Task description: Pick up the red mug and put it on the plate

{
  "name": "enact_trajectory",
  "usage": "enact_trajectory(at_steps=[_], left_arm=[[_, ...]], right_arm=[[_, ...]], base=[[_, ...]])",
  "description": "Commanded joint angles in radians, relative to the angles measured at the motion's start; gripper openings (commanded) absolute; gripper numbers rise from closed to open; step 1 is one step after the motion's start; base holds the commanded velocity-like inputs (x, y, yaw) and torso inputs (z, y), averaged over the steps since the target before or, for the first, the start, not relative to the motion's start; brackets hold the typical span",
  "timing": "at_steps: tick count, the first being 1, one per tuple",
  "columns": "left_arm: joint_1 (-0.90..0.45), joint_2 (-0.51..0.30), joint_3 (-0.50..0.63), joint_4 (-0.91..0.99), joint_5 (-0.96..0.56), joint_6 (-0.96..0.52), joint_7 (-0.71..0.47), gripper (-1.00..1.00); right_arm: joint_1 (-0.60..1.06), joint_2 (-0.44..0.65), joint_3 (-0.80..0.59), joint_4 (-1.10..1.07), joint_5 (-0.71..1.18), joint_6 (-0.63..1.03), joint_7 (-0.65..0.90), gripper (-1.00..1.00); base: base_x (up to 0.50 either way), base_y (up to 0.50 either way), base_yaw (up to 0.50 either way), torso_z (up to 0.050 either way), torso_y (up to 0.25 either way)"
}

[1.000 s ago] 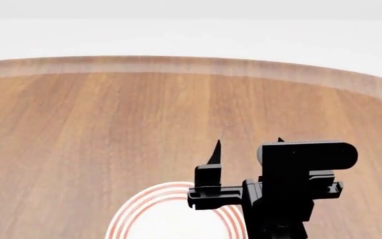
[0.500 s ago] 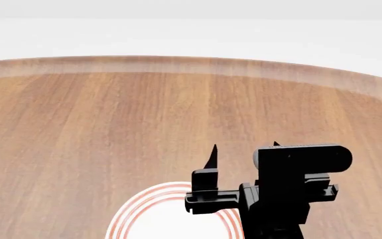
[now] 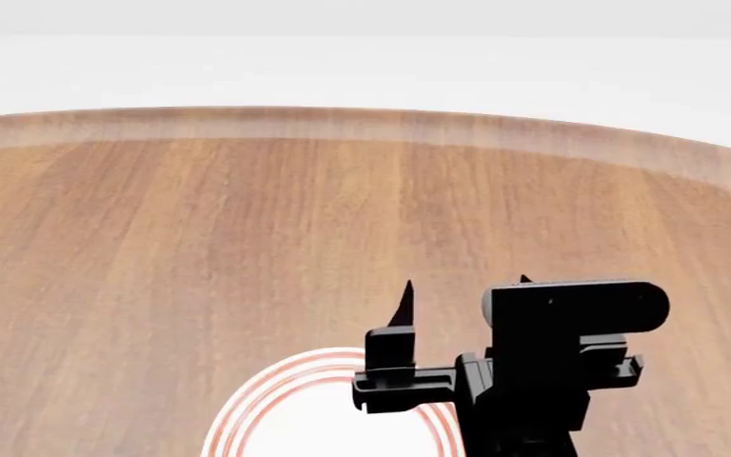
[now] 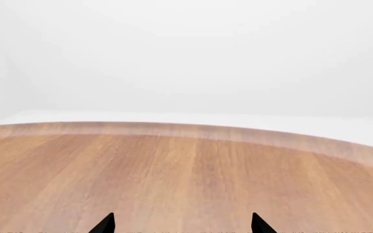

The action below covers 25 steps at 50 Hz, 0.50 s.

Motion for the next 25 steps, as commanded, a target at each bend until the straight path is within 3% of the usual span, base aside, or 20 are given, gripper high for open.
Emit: enact_trajectory(at_steps=[1, 22, 25], left_arm=[[-0.021, -0.001, -0.022, -0.056, 0.030, 0.030, 0.007, -1.00], [-0.029, 0.005, -0.038, -0.054, 0.083, 0.048, 0.018, -1.00], [-0.007, 0.012, -0.024, 0.025, 0.097, 0.020, 0.013, -1.00]], right_arm=[[-0.004, 0.002, -0.007, 0.015, 0.002, -0.014, -0.001, 1.00], [-0.018, 0.009, -0.010, 0.024, 0.013, -0.035, -0.001, 1.00], [-0.016, 0.008, -0.012, 0.023, 0.015, -0.033, 0.001, 1.00]], base=[[0.00, 0.00, 0.00, 0.000, 0.000], [0.00, 0.00, 0.00, 0.000, 0.000], [0.00, 0.00, 0.00, 0.000, 0.000]])
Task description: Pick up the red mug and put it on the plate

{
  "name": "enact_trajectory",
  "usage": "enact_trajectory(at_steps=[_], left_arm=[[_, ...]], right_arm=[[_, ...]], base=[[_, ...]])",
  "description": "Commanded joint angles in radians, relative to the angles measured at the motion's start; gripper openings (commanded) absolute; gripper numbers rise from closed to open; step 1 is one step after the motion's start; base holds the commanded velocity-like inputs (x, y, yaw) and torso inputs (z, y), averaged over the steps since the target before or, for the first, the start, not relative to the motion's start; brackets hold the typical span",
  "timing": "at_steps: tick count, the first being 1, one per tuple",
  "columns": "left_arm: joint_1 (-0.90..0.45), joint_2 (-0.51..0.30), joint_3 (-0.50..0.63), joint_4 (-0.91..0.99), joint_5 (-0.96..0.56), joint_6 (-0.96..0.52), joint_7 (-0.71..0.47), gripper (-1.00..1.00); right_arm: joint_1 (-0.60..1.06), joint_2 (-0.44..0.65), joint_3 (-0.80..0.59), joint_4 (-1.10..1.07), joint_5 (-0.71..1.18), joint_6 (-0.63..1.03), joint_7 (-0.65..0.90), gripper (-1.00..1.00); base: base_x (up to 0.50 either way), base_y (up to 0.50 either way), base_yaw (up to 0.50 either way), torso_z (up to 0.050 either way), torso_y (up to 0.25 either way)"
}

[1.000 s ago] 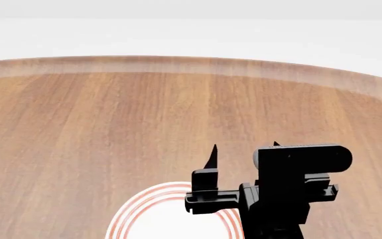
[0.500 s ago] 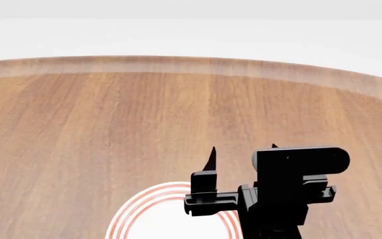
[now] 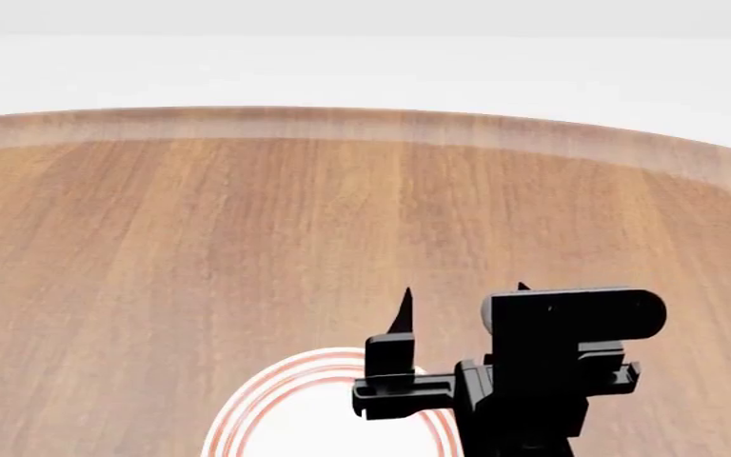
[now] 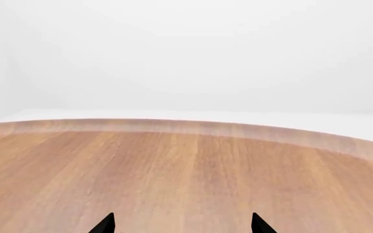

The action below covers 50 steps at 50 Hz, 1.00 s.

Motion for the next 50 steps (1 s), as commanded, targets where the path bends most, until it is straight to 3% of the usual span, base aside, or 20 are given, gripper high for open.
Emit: enact_trajectory(at_steps=[1, 4, 18, 32, 41, 50], left_arm=[[0.041, 0.015, 0.015, 0.151, 0.035, -0.055, -0.009, -1.00], [0.101, 0.035, 0.028, 0.336, 0.044, -0.163, -0.014, -1.00], [0.195, 0.101, 0.130, 0.765, 0.053, -0.431, 0.083, -1.00], [0.173, 0.148, 0.234, 0.813, 0.046, -0.479, 0.184, -1.00], [0.139, 0.180, 0.306, 0.750, 0.066, -0.450, 0.216, -1.00], [0.161, 0.212, 0.380, 0.828, 0.073, -0.487, 0.262, -1.00]], right_arm=[[-0.003, 0.002, -0.008, 0.004, 0.003, -0.007, 0.003, 1.00], [0.000, 0.002, -0.009, 0.007, 0.004, -0.007, 0.004, 1.00], [0.008, 0.004, -0.013, 0.013, 0.011, -0.005, 0.012, 1.00], [0.014, 0.005, -0.013, 0.019, 0.019, -0.007, 0.020, 1.00], [0.013, 0.008, -0.014, 0.014, 0.025, -0.005, 0.025, 1.00], [0.019, 0.007, -0.016, 0.020, 0.030, -0.004, 0.031, 1.00]], base=[[0.00, 0.00, 0.00, 0.000, 0.000], [0.00, 0.00, 0.00, 0.000, 0.000], [0.00, 0.00, 0.00, 0.000, 0.001], [0.00, 0.00, 0.00, 0.000, 0.000], [0.00, 0.00, 0.00, 0.000, 0.000], [0.00, 0.00, 0.00, 0.000, 0.001]])
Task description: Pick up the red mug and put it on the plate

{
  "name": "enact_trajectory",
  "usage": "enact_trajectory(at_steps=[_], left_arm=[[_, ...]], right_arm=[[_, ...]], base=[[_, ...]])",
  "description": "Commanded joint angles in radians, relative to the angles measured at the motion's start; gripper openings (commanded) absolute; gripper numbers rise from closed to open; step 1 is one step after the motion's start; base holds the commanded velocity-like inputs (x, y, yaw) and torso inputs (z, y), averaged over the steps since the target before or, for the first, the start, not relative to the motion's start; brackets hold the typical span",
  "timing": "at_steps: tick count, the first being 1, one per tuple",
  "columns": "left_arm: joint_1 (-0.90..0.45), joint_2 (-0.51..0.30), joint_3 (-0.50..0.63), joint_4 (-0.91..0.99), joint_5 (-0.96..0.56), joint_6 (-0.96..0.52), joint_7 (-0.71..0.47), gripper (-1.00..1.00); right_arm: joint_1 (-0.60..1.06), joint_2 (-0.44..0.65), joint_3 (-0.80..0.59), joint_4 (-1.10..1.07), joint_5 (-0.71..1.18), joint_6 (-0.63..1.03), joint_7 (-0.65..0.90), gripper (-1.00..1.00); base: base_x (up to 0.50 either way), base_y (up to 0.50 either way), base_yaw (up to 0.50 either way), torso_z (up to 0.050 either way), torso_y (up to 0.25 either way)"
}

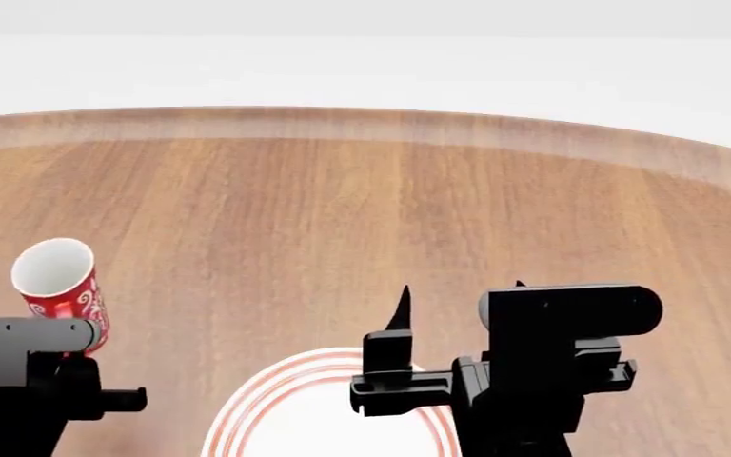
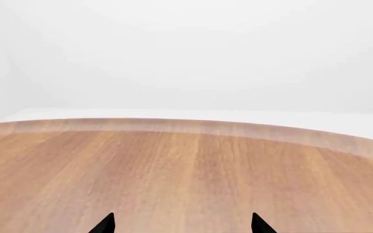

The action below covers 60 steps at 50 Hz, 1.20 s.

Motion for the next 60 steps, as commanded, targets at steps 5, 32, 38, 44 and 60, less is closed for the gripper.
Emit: enact_trajectory(at_steps=[5, 32, 38, 44, 60], left_arm=[[0.026, 0.047, 0.130, 0.136, 0.010, -0.071, 0.080, -1.00], [0.090, 0.088, 0.309, 0.270, -0.037, -0.134, 0.170, -1.00], [0.093, 0.092, 0.338, 0.249, -0.059, -0.127, 0.191, -1.00], [0.091, 0.093, 0.363, 0.230, -0.079, -0.121, 0.206, -1.00], [0.073, 0.092, 0.417, 0.172, -0.127, -0.122, 0.233, -1.00]], right_arm=[[0.010, 0.001, 0.001, 0.007, 0.011, 0.002, 0.010, 1.00], [0.015, 0.009, 0.002, 0.008, 0.029, -0.001, 0.022, 1.00], [0.016, 0.010, 0.000, 0.010, 0.033, -0.002, 0.024, 1.00], [0.018, 0.012, -0.001, 0.008, 0.038, 0.000, 0.027, 1.00], [0.013, 0.020, 0.000, 0.007, 0.048, -0.006, 0.033, 1.00]], base=[[0.00, 0.00, 0.00, 0.000, 0.000], [0.00, 0.00, 0.00, 0.000, 0.000], [0.00, 0.00, 0.00, 0.000, 0.000], [0.00, 0.00, 0.00, 0.000, 0.000], [0.00, 0.00, 0.00, 0.000, 0.001]])
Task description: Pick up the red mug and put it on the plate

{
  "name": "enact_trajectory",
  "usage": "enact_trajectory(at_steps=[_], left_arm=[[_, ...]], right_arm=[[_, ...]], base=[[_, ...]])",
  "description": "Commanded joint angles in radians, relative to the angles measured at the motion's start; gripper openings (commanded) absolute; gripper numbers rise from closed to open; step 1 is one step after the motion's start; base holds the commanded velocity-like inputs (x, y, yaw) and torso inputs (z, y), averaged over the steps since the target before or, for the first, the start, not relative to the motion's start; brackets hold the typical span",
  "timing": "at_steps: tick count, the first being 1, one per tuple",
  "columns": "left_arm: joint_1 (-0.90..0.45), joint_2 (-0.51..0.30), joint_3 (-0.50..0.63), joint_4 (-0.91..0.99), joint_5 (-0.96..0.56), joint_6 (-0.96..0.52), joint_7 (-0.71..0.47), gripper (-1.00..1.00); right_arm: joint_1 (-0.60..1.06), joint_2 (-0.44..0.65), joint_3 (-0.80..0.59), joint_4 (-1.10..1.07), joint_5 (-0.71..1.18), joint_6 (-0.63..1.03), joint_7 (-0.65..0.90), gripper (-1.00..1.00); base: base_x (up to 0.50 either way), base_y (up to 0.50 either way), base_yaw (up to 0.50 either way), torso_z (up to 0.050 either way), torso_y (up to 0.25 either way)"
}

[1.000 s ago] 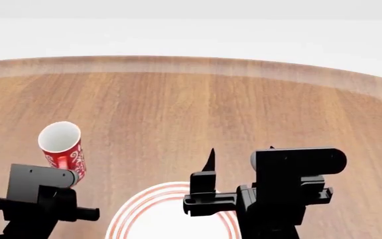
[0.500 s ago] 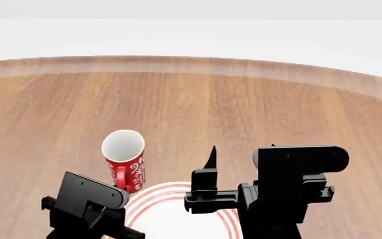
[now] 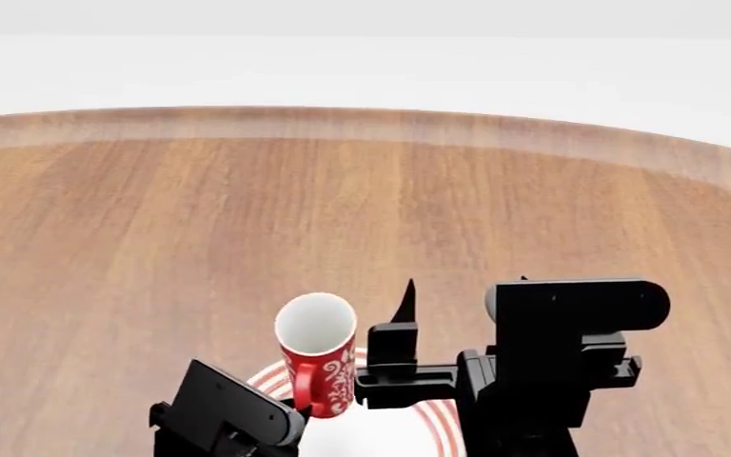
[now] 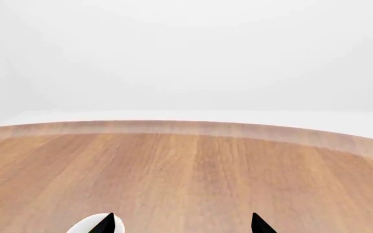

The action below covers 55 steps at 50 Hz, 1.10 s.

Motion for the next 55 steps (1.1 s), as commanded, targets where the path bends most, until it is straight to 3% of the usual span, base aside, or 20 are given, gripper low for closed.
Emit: enact_trajectory(at_steps=[1, 24, 51, 52, 55], left_arm=[[-0.014, 0.000, 0.036, -0.031, -0.037, 0.002, 0.012, -1.00], [-0.080, 0.014, 0.088, -0.239, -0.085, 0.060, 0.022, -1.00], [-0.108, 0.012, 0.151, -0.312, -0.135, 0.085, -0.006, -1.00], [-0.111, 0.013, 0.155, -0.318, -0.138, 0.083, -0.004, 1.00], [-0.112, 0.012, 0.160, -0.317, -0.145, 0.081, -0.007, 1.00]], right_arm=[[-0.001, 0.004, -0.001, 0.000, 0.008, -0.002, 0.004, 1.00], [-0.007, 0.014, -0.004, -0.009, 0.024, -0.008, 0.011, 1.00], [-0.009, 0.022, -0.011, 0.004, 0.035, -0.027, 0.013, 1.00], [-0.009, 0.023, -0.011, 0.005, 0.035, -0.028, 0.013, 1.00], [-0.009, 0.023, -0.013, 0.009, 0.034, -0.031, 0.014, 1.00]], base=[[0.00, 0.00, 0.00, 0.000, 0.000], [0.00, 0.00, 0.00, 0.000, 0.000], [0.00, 0.00, 0.00, 0.000, 0.000], [0.00, 0.00, 0.00, 0.000, 0.000], [0.00, 0.00, 0.00, 0.000, 0.000]])
